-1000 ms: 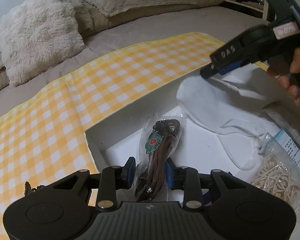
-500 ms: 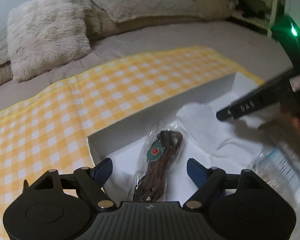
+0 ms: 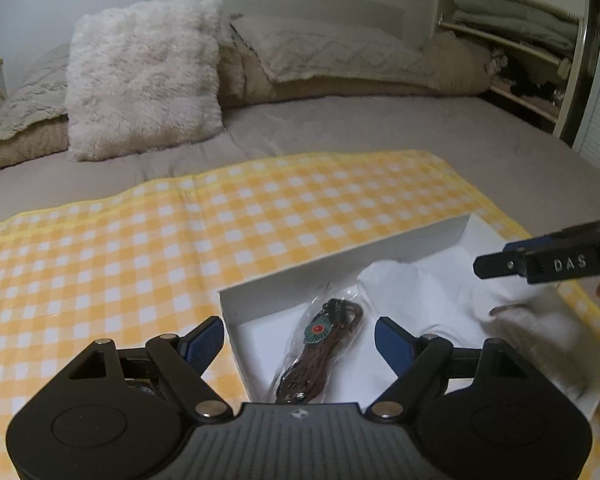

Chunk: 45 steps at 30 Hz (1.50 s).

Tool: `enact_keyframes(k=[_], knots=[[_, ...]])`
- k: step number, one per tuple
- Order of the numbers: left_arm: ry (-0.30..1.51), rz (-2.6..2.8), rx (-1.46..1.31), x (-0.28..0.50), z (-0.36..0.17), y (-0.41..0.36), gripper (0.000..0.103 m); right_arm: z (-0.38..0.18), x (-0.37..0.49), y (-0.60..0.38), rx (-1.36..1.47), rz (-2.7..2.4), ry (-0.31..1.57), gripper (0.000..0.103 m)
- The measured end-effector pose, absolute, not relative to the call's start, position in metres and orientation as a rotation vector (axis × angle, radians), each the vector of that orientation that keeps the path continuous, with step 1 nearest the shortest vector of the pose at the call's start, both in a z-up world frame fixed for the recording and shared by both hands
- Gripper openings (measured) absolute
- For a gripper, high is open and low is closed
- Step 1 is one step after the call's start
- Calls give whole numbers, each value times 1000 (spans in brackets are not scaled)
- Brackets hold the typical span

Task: Organize soft objects
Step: 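Move both tools back toward the hair ties and floral pouch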

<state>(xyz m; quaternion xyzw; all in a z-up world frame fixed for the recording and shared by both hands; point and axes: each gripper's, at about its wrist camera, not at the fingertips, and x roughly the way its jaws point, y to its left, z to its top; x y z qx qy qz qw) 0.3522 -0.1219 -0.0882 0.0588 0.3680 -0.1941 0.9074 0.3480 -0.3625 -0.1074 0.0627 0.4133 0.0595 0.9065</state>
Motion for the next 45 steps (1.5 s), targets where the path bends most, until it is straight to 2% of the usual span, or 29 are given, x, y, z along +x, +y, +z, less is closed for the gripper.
enact_keyframes(k=[4, 6, 18, 23, 25, 29, 45], knots=[[722, -395, 109, 337, -71, -121, 84, -89, 329, -365, 129, 124, 803, 57], [704, -392, 102, 328, -62, -121, 89, -81, 321, -367, 135, 120, 784, 58], [651, -351, 61, 286, -25, -116, 102, -38, 263, -367, 107, 103, 663, 81], [650, -319, 26, 275, -17, -109, 103, -30, 246, -360, 76, 104, 632, 89], [649, -300, 19, 272, -14, -106, 103, -26, 240, -358, 81, 101, 620, 96], [650, -275, 9, 264, -11, -100, 103, -21, 229, -350, 74, 102, 598, 103], [640, -217, 14, 239, -3, -81, 103, -14, 211, -332, 53, 75, 578, 103]])
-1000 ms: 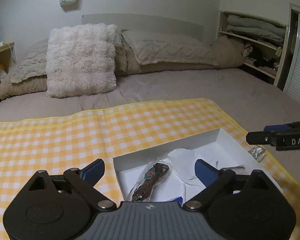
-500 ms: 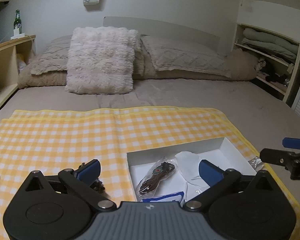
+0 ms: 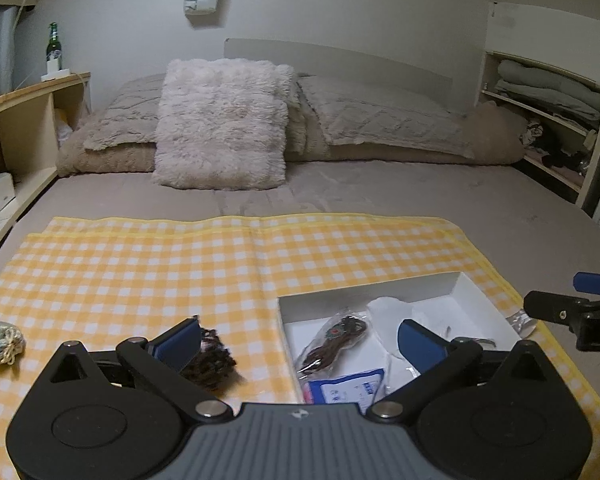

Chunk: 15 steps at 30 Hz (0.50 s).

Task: Organize soft objects
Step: 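Move both tools back toward the hair ties and floral pouch, then grasp the dark tangled hair ties with the right tool while the left tool grasps the blue floral pouch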

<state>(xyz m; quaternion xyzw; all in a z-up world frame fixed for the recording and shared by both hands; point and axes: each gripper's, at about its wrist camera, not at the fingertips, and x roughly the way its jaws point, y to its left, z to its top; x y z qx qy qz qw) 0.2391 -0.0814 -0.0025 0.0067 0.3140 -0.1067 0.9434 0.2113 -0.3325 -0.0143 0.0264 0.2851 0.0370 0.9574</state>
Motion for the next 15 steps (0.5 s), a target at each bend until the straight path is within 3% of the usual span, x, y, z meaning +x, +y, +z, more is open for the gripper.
enact_keyframes(k=[15], knots=[[626, -55, -31, 236, 3, -7, 103, -15, 240, -280, 33, 154, 582, 103]])
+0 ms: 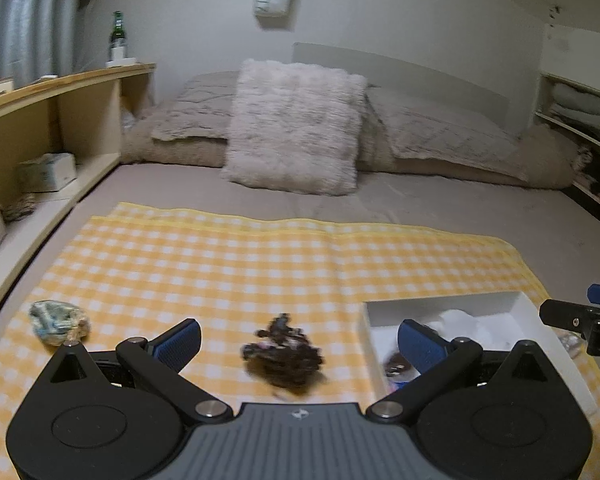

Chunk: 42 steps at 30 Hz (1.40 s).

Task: Organize soft objects
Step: 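Grasp the dark tangled hair ties with the right tool while the left tool grasps the blue floral pouch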

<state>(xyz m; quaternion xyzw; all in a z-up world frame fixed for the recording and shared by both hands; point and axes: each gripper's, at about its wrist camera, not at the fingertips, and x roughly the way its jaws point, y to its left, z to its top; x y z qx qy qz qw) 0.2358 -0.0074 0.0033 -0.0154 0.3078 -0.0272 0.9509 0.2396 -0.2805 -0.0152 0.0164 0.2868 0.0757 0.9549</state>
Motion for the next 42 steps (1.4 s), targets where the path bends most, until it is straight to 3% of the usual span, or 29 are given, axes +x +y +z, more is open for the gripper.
enact_keyframes(k=[25, 42], knots=[[644, 380, -32, 244, -24, 161, 103, -31, 284, -154, 19, 331, 596, 103], [687, 383, 70, 312, -78, 195, 103, -81, 329, -105, -21, 450, 645, 103]])
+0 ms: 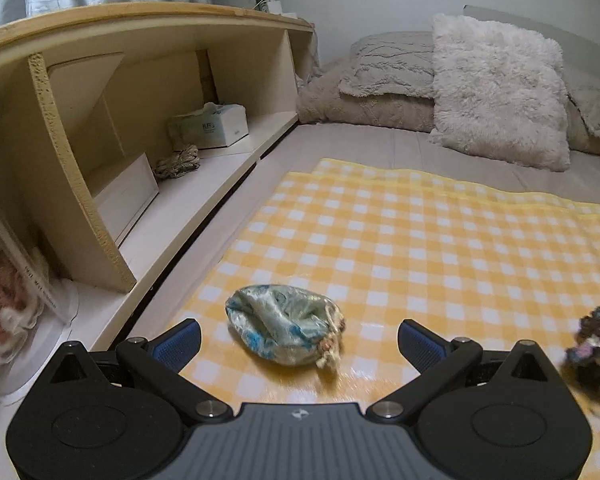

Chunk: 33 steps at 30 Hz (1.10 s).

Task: Organize soft objects
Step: 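Grasp the dark tangled hair ties with the right tool while the left tool grasps the blue floral pouch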

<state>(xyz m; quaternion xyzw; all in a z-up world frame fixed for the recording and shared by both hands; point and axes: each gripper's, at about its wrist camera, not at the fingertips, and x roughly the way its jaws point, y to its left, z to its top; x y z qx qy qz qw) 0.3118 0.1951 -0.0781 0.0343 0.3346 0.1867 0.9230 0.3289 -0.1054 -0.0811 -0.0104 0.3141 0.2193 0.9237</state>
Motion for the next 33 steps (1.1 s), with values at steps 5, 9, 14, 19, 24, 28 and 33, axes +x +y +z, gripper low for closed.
enact_keyframes(k=[5, 9, 14, 19, 24, 28, 33], knots=[[674, 421, 66, 326, -87, 211, 103, -101, 346, -97, -67, 474, 698, 103], [683, 441, 47, 337, -96, 221, 103, -115, 360, -96, -54, 498, 739, 103], [699, 407, 21, 348, -104, 223, 100, -129, 370, -90, -73, 542, 758, 93], [737, 381, 29, 362, -113, 218, 79, -139, 374, -81, -93, 589, 795, 77], [773, 379, 30, 366, -115, 215, 52, -147, 373, -77, -138, 603, 850, 55], [793, 361, 41, 363, -114, 214, 41, -145, 372, -78, -162, 593, 865, 46], [802, 350, 22, 355, -107, 217, 32, -139, 368, -81, -183, 577, 863, 38]])
